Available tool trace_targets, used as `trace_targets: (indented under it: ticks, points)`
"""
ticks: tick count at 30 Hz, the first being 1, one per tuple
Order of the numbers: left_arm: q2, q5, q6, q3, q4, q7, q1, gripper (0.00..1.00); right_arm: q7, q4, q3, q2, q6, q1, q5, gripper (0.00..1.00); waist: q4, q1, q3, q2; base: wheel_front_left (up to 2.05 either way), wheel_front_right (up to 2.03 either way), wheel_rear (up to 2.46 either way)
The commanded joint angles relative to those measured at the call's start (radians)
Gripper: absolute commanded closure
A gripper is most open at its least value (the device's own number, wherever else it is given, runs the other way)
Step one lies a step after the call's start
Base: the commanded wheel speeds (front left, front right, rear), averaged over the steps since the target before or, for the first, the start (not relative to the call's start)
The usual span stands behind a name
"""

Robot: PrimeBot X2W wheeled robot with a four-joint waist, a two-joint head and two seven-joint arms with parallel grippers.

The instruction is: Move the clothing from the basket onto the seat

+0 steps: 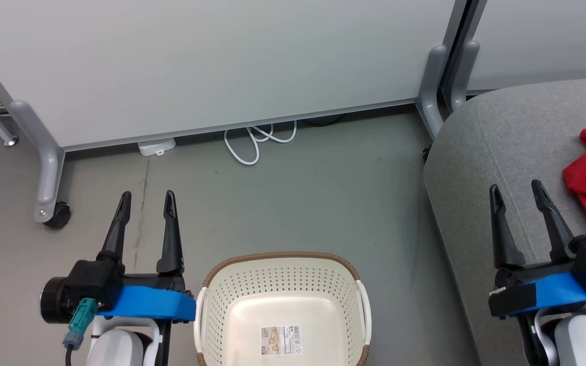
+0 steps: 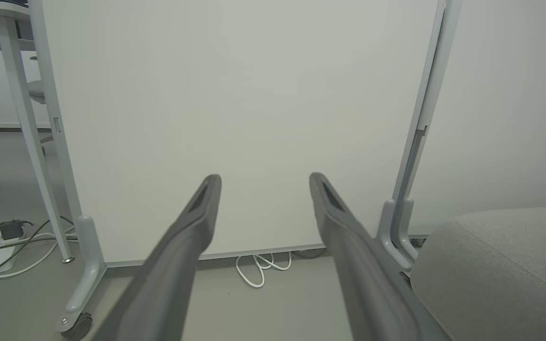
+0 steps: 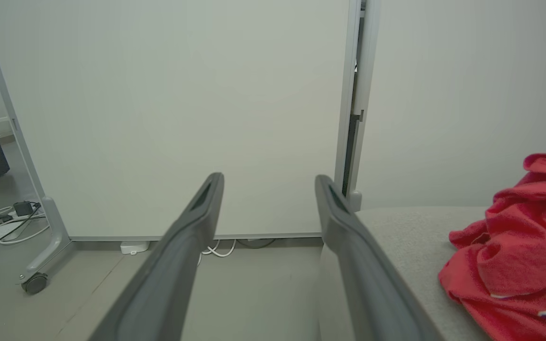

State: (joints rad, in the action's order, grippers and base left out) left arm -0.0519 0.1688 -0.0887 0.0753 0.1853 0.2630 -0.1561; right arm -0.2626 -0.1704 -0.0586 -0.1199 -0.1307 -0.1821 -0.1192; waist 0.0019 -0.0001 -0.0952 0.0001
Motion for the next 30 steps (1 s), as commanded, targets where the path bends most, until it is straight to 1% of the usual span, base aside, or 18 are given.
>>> trace_targets:
  ticks: [1, 13, 27, 28, 30]
  points:
    - [0.002, 0.006, -0.002, -0.004, -0.003, 0.003, 0.013, 0.00, -0.004, 0.005, -0.001, 0.006, 0.000, 0.023, -0.009, 0.00, 0.001, 0.0001, 0.004, -0.0001, 0.00, 0.00, 0.00]
    - [0.002, 0.029, 0.001, 0.009, 0.011, 0.003, 0.061, 0.00, -0.004, -0.001, -0.009, 0.029, 0.000, 0.090, -0.008, 0.00, 0.004, 0.0001, 0.047, -0.0001, 0.00, 0.00, 0.00]
    - [0.002, 0.013, 0.019, 0.005, 0.022, 0.003, 0.062, 0.00, -0.004, -0.013, -0.003, 0.039, 0.000, 0.097, -0.008, 0.00, 0.002, 0.0001, 0.056, -0.0001, 0.00, 0.00, 0.00]
    - [0.001, 0.019, 0.018, 0.005, 0.022, 0.000, 0.062, 1.00, 0.000, -0.012, -0.003, 0.036, 0.000, 0.085, -0.004, 1.00, 0.002, 0.0001, 0.056, -0.0001, 0.00, 0.00, 0.00]
    - [0.001, 0.019, 0.018, 0.005, 0.035, -0.002, 0.068, 1.00, 0.003, -0.026, -0.004, 0.038, 0.000, 0.086, -0.005, 1.00, 0.002, 0.0001, 0.056, -0.0001, 0.00, 0.00, 0.00]
